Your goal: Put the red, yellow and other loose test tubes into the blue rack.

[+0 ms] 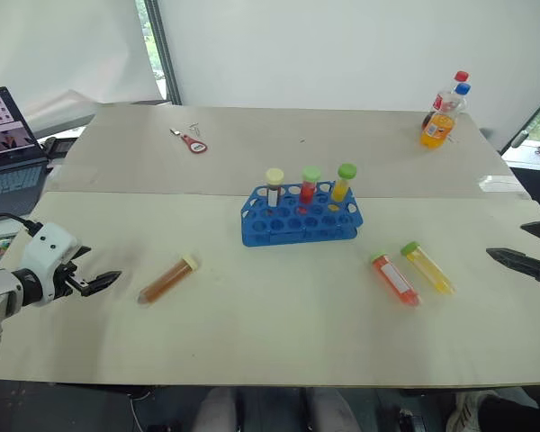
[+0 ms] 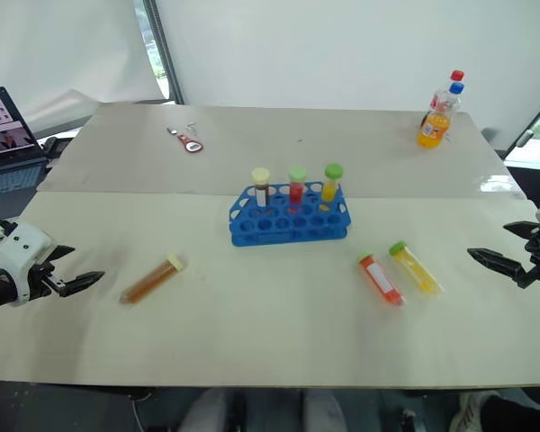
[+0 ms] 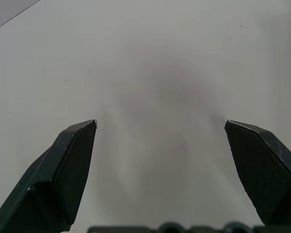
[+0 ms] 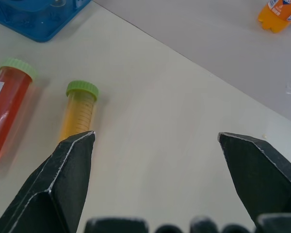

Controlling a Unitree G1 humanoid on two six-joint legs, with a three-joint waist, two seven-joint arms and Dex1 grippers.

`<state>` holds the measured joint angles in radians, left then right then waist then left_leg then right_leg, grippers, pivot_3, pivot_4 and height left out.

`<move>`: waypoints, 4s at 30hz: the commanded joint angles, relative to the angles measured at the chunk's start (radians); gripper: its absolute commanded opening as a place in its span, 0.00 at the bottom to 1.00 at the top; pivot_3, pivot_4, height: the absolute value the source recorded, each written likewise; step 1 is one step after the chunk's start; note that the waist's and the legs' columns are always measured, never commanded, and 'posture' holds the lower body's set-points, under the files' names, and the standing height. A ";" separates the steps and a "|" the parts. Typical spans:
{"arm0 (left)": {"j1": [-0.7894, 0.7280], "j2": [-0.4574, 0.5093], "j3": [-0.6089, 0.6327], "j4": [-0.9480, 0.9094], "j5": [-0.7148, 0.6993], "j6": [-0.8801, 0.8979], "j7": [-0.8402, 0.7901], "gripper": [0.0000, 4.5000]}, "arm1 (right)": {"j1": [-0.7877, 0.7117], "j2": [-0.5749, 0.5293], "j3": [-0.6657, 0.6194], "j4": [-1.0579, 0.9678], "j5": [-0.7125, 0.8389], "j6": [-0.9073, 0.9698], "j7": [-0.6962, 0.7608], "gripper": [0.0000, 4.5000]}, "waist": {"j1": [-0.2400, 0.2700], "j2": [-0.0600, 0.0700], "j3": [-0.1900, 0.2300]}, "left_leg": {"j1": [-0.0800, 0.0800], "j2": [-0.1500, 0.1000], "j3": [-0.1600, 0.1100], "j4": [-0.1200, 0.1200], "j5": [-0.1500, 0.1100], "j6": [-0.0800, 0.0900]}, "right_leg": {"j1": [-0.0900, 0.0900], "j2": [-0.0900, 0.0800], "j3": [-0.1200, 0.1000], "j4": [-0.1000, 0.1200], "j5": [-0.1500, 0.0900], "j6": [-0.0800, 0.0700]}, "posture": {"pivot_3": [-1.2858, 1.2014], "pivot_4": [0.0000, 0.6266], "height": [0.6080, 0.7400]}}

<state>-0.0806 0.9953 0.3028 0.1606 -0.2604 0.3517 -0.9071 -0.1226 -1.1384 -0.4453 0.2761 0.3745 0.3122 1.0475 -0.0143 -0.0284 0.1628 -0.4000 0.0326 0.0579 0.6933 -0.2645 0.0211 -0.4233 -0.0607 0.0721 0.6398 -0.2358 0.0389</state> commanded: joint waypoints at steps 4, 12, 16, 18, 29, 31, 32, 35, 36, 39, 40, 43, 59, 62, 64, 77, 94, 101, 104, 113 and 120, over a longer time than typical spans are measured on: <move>0.030 0.026 0.069 -0.020 0.005 -0.014 0.007 1.00 | -0.048 0.017 0.000 0.011 -0.011 -0.043 -0.005 1.00 | -0.002 0.000 0.000 | 0.000 0.000 0.000 0.000 0.000 0.000 | 0.000 0.000 0.000 0.000 0.000 0.000 | 0.52 0.24 1.00; 0.077 0.063 0.091 -0.089 -0.067 -0.021 -0.161 1.00 | -0.061 0.047 -0.032 -0.007 0.031 0.008 -0.016 1.00 | 0.001 0.000 0.000 | 0.000 0.001 0.001 0.000 0.000 0.000 | 0.000 0.000 0.000 0.000 0.000 0.000 | 0.52 0.24 1.00; -0.033 0.053 -0.003 -0.269 -0.141 0.053 -0.199 1.00 | -0.087 0.030 -0.010 -0.111 0.075 0.136 -0.013 1.00 | 0.009 0.001 0.000 | 0.000 0.000 0.001 0.000 0.000 0.000 | 0.000 0.000 0.000 0.001 0.000 0.000 | 0.52 0.24 1.00; -0.088 0.032 -0.056 -0.358 -0.190 0.106 -0.215 1.00 | -0.089 0.022 0.012 -0.181 0.088 0.202 -0.012 1.00 | 0.012 0.001 0.000 | -0.001 0.000 0.000 0.002 0.000 0.000 | 0.000 0.000 0.000 0.001 0.000 0.000 | 0.52 0.24 1.00; -0.317 -0.117 -0.338 -0.592 -0.290 0.169 -0.294 1.00 | -0.349 -0.012 0.407 -0.242 -0.043 0.577 -0.096 1.00 | -0.005 0.001 0.000 | -0.002 -0.001 0.000 0.002 0.000 0.000 | -0.001 0.001 0.001 0.001 0.000 0.000 | 0.52 0.24 1.00; -0.346 -0.140 -0.380 -0.608 -0.279 0.146 -0.315 1.00 | -0.431 0.003 0.493 -0.182 -0.075 0.626 -0.082 1.00 | -0.003 0.001 0.001 | -0.002 -0.001 0.000 0.002 0.000 0.000 | -0.001 0.001 0.001 0.000 0.000 0.000 | 0.52 0.24 1.00; -0.362 -0.152 -0.409 -0.611 -0.259 0.124 -0.324 1.00 | -0.472 0.016 0.534 -0.139 -0.096 0.641 -0.076 1.00 | -0.002 0.001 0.001 | -0.002 -0.001 0.000 0.002 0.000 0.000 | -0.001 0.001 0.001 0.000 0.000 0.000 | 0.52 0.24 1.00; -0.401 -0.193 -0.475 -0.605 -0.219 0.077 -0.340 1.00 | -0.563 0.050 0.640 -0.026 -0.153 0.649 -0.038 1.00 | 0.001 0.001 0.001 | -0.003 -0.002 0.000 0.002 0.000 0.000 | -0.001 0.001 0.001 -0.001 0.000 0.000 | 0.52 0.24 1.00; -0.408 -0.202 -0.484 -0.602 -0.214 0.070 -0.343 1.00 | -0.581 0.057 0.661 -0.003 -0.166 0.646 -0.025 1.00 | 0.003 0.001 0.001 | -0.004 -0.002 -0.001 0.002 0.000 0.000 | -0.001 0.001 0.000 -0.001 0.000 0.000 | 0.52 0.24 1.00; -0.449 -0.256 -0.538 -0.586 -0.187 0.038 -0.346 1.00 | -0.676 0.104 0.767 0.146 -0.239 0.606 0.042 1.00 | 0.002 0.001 0.001 | -0.005 -0.002 -0.001 0.003 0.000 0.000 | -0.002 0.001 0.000 -0.002 0.000 0.000 | 0.52 0.24 1.00; -0.457 -0.269 -0.549 -0.582 -0.180 0.032 -0.346 1.00 | -0.697 0.114 0.793 0.180 -0.259 0.591 0.062 1.00 | 0.002 0.001 0.001 | -0.005 -0.002 -0.001 0.003 0.000 0.000 | -0.002 0.001 0.000 -0.002 0.000 0.000 | 0.52 0.24 1.00; -0.467 -0.296 -0.571 -0.578 -0.168 0.019 -0.348 1.00 | -0.753 0.149 0.843 0.274 -0.311 0.555 0.100 1.00 | 0.001 0.001 0.001 | -0.006 -0.002 -0.001 0.003 0.000 0.001 | -0.002 0.001 0.000 -0.002 0.000 0.000 | 0.52 0.24 1.00; -0.444 -0.359 -0.588 -0.533 -0.119 -0.033 -0.325 1.00 | -0.881 0.223 0.863 0.468 -0.424 0.528 0.253 0.21 | 0.002 0.001 0.000 | -0.005 -0.002 -0.002 0.003 0.000 0.001 | -0.002 0.001 0.000 0.000 0.000 0.000 | 0.52 0.24 1.00; -0.435 -0.356 -0.571 -0.515 -0.125 -0.042 -0.322 1.00 | -0.882 0.201 0.807 0.400 -0.389 0.572 0.259 0.21 | 0.001 0.002 0.001 | -0.005 -0.002 -0.002 0.003 0.000 0.001 | -0.002 0.001 0.000 0.000 0.000 0.000 | 0.52 0.24 1.00; -0.420 -0.352 -0.552 -0.506 -0.134 -0.050 -0.322 1.00 | -0.869 0.179 0.752 0.310 -0.355 0.605 0.256 0.21 | 0.001 0.004 0.001 | -0.005 -0.002 -0.002 0.003 0.000 0.001 | -0.003 0.001 0.000 0.000 0.000 0.000 | 0.52 0.24 1.00; -0.383 -0.403 -0.391 -0.522 -0.291 0.128 -0.157 1.00 | -0.532 0.697 0.115 -0.463 -0.079 0.461 -0.339 0.21 | 0.009 0.004 0.001 | -0.007 -0.003 -0.017 0.006 0.000 0.000 | -0.001 0.001 -0.002 0.002 0.001 0.001 | 0.52 0.24 1.00; -0.377 -0.370 -0.367 -0.547 -0.304 0.174 -0.112 1.00 | -0.427 0.840 0.262 -0.224 -0.153 0.000 -0.529 0.21 | -0.004 0.004 0.001 | -0.006 -0.003 -0.016 0.003 0.001 -0.001 | -0.002 0.001 -0.002 0.002 0.001 0.001 | 0.52 0.24 1.00; -0.377 -0.384 -0.373 -0.561 -0.315 0.180 -0.084 1.00 | -0.410 0.891 0.281 -0.166 -0.186 -0.122 -0.628 0.21 | -0.004 0.004 0.001 | -0.006 -0.003 -0.016 0.003 0.001 -0.001 | -0.001 0.001 -0.002 0.002 0.001 0.001 | 0.52 0.24 1.00; -0.374 -0.383 -0.377 -0.560 -0.309 0.177 -0.083 1.00 | -0.399 0.908 0.283 -0.155 -0.194 -0.160 -0.665 0.21 | -0.005 0.004 0.001 | -0.005 -0.003 -0.016 0.003 0.001 -0.001 | -0.001 0.001 -0.002 0.002 0.001 0.001 | 0.52 0.24 1.00; -0.380 -0.399 -0.390 -0.552 -0.295 0.193 -0.047 1.00 | -0.315 0.991 0.309 -0.181 -0.204 -0.257 -0.741 0.21 | -0.006 0.004 0.001 | -0.005 -0.003 -0.017 0.003 0.001 -0.001 | -0.001 0.001 -0.002 0.002 0.001 0.001 | 0.52 0.24 1.00; -0.391 -0.420 -0.406 -0.544 -0.278 0.188 -0.019 1.00 | -0.276 0.947 0.331 -0.234 -0.239 -0.222 -0.763 0.74 | -0.007 0.004 0.001 | -0.005 -0.003 -0.017 0.002 0.001 -0.001 | -0.001 0.001 -0.002 0.002 0.001 0.001 | 0.52 0.24 1.00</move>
<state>-0.4531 0.5795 -0.1050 -0.3622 -0.5440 0.5460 -0.9351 -0.3955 -0.1666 -0.1053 0.1098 0.1397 0.0750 0.2830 -0.0213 -0.0240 0.1637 -0.4050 0.0295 0.0412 0.6956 -0.2637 0.0202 -0.4245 -0.0598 0.0705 0.6416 -0.2346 0.0401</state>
